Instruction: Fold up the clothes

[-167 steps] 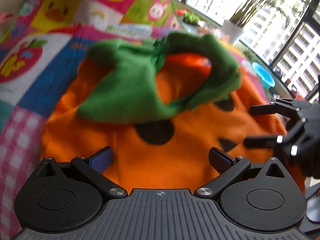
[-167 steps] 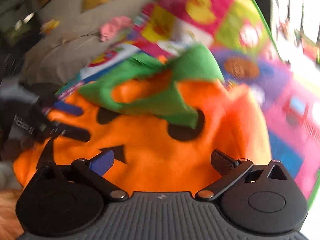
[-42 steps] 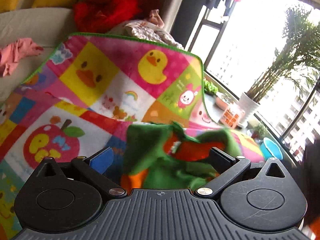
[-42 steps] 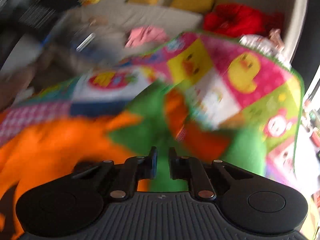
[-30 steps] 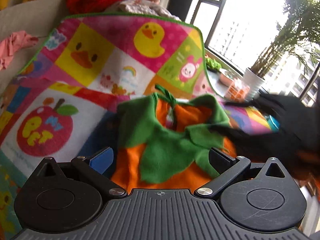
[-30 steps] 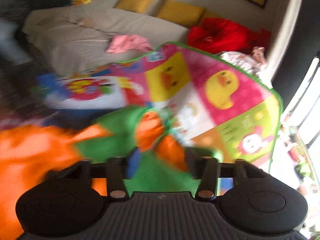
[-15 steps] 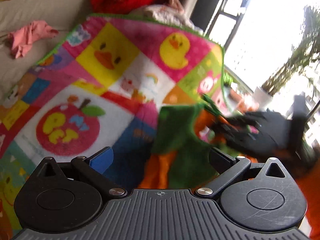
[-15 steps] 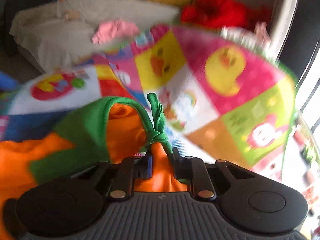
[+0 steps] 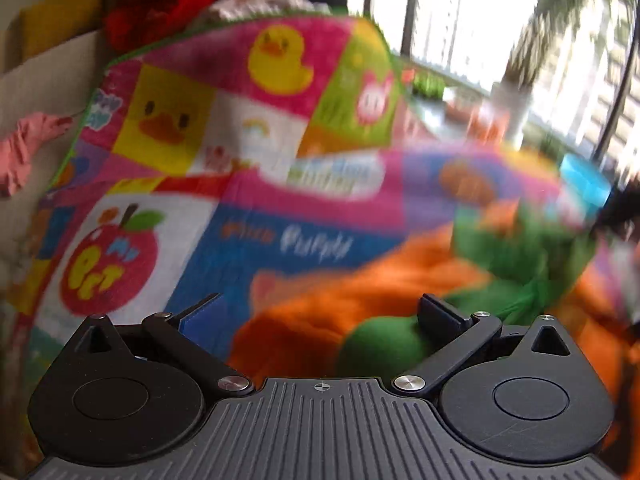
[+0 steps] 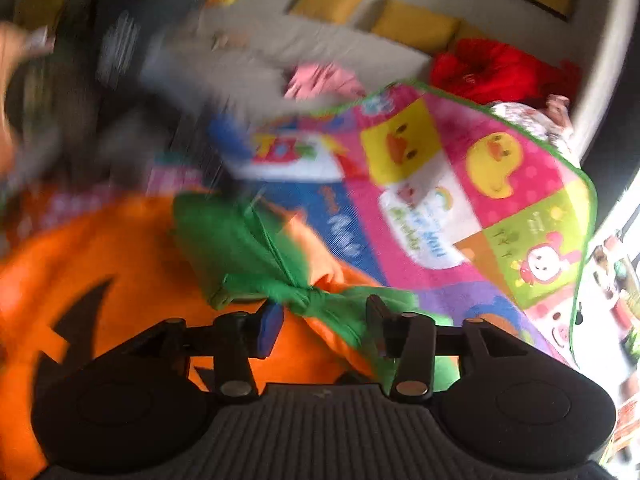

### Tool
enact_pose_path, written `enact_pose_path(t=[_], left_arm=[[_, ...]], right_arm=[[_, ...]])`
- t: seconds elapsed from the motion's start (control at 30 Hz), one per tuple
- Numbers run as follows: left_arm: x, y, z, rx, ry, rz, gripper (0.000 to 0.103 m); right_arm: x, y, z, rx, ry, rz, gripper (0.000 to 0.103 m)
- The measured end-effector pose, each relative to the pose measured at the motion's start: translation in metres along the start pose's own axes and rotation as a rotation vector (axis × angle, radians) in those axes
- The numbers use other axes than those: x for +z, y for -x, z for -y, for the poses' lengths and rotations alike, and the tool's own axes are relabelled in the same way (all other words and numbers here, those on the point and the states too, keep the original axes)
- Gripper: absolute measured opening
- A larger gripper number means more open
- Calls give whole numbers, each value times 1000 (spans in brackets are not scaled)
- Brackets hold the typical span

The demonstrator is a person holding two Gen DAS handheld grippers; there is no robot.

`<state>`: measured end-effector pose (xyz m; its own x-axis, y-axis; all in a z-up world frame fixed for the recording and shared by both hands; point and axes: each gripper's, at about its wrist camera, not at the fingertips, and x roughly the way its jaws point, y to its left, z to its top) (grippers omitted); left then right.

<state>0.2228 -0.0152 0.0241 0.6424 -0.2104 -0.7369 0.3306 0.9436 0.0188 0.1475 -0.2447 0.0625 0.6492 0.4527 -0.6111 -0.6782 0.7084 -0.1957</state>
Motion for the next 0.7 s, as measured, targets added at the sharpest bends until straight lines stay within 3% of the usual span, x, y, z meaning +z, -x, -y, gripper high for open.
enact_pose_path(t=[0.1, 0.23, 0.3, 0.4, 0.5, 0.6, 0.7], left_arm=[[-23, -12, -1, 66, -88, -57, 103], [-27, -5, -13, 60, -42, -59, 103], [-21, 9, -25, 16, 45, -27, 103], [-16, 26, -50, -143, 255, -7, 103], [-13, 32, -64, -253, 395, -8, 103], [-9, 36, -51, -316, 387, 28, 103], [-6, 33, -23, -335, 295, 24, 103]], right_arm=[[-2, 6, 30, -58, -136, 26, 48], [-35, -36, 47, -81, -272, -129, 48], [-53, -49, 42, -78, -277, -194, 48], [-61, -47, 35, -69, -263, -193, 47], [-50, -32, 38, -71, -254, -146, 48], [-34, -18, 47, -88, -237, -86, 47], [-17, -17, 65, -99, -262, -43, 47]])
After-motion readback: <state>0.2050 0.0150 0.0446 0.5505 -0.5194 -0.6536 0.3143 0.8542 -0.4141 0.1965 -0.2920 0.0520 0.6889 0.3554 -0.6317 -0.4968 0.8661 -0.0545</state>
